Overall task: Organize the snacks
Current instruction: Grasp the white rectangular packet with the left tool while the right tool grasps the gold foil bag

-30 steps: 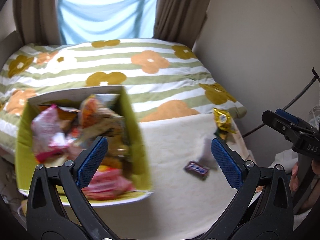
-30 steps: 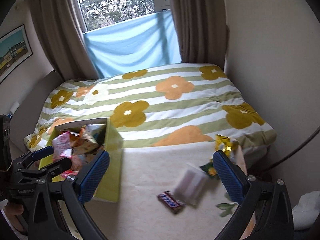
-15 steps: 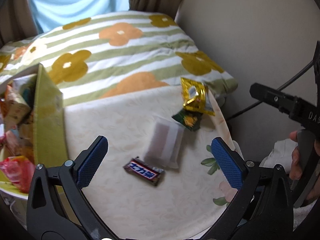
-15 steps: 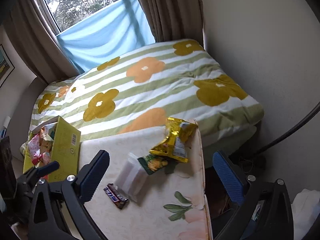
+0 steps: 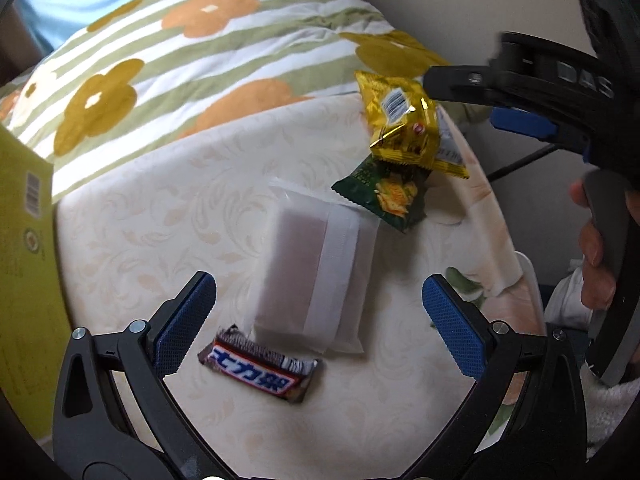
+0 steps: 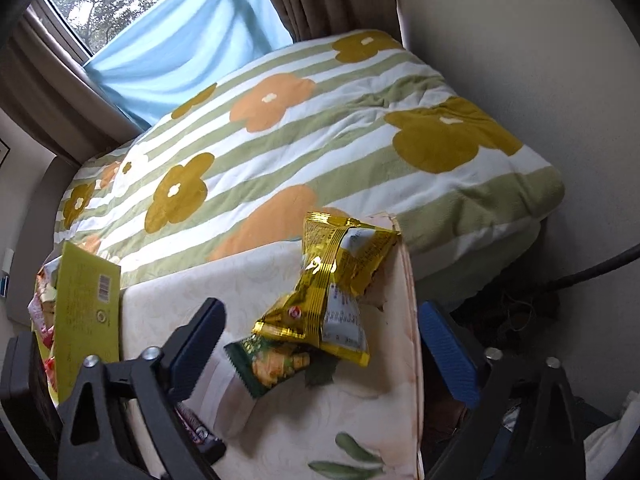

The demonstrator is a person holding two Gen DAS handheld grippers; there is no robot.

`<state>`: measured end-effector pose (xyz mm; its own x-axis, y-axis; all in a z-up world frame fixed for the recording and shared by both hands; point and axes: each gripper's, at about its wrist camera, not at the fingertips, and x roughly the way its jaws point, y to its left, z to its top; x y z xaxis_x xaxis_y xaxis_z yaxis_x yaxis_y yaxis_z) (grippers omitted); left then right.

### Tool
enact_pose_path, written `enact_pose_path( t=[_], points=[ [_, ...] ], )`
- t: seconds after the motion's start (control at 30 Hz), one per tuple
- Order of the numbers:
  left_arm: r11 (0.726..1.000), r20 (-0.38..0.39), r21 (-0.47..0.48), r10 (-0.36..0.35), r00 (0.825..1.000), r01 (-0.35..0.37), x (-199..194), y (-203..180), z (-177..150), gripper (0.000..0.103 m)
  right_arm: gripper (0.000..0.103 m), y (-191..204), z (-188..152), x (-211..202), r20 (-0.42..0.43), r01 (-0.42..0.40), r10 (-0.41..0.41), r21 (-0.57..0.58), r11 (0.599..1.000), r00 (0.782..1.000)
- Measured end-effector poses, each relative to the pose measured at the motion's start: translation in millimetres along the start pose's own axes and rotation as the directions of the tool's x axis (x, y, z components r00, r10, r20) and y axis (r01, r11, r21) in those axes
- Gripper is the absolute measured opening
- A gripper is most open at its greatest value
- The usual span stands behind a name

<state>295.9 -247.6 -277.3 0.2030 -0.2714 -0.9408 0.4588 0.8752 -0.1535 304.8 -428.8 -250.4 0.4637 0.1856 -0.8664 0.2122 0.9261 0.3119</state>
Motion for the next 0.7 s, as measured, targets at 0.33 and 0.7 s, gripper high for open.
enact_pose_path(
  t=[0.33,0.7],
  points=[
    [0.997,-0.048,0.067,0.028,0.998,-0.025,33.1,-5.7,2.0,0.103,0.065,-2.2,12.7,65.1,-0.100,0.008,-0.004,0.040,0.999,0.995],
    [0.996,-0.065,0.086,0.035,0.997,-0.029,49.0,-7.9,7.6,0.102,0.048,-2.6,10.2,70.7,-0.104,0.014,-0.012,0.016,1.000,0.994]
  ],
)
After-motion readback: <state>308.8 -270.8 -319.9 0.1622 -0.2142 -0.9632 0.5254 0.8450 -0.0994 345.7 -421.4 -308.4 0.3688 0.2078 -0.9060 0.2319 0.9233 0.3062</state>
